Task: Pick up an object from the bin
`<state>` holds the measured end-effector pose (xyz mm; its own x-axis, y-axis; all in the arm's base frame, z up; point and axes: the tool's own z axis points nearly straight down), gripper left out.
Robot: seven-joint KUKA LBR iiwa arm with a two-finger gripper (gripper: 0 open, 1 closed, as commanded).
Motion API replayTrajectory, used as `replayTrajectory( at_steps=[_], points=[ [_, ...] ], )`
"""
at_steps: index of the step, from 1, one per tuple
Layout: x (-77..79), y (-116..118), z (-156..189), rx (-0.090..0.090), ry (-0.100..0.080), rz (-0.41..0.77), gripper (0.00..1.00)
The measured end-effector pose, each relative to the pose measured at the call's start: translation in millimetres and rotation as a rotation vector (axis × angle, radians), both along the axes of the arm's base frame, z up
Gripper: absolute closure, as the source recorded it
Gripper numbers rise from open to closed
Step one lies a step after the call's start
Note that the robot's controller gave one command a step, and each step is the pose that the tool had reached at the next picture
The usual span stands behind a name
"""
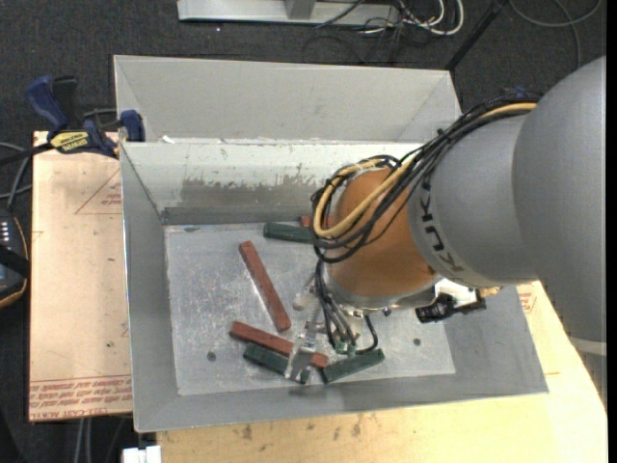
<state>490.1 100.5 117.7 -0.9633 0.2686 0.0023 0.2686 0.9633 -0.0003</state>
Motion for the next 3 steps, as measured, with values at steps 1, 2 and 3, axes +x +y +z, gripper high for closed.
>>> replayTrajectory(
  at_steps=[1,2,3],
  points=[
    [18.6,10.5,-39.6,0.001,-0.021,0.123,1.00],
    [18.6,10.5,-39.6,0.001,-0.021,0.123,1.00],
    [9.2,23.6,97.0,0.001,-0.004,0.130,1.00]
  ],
)
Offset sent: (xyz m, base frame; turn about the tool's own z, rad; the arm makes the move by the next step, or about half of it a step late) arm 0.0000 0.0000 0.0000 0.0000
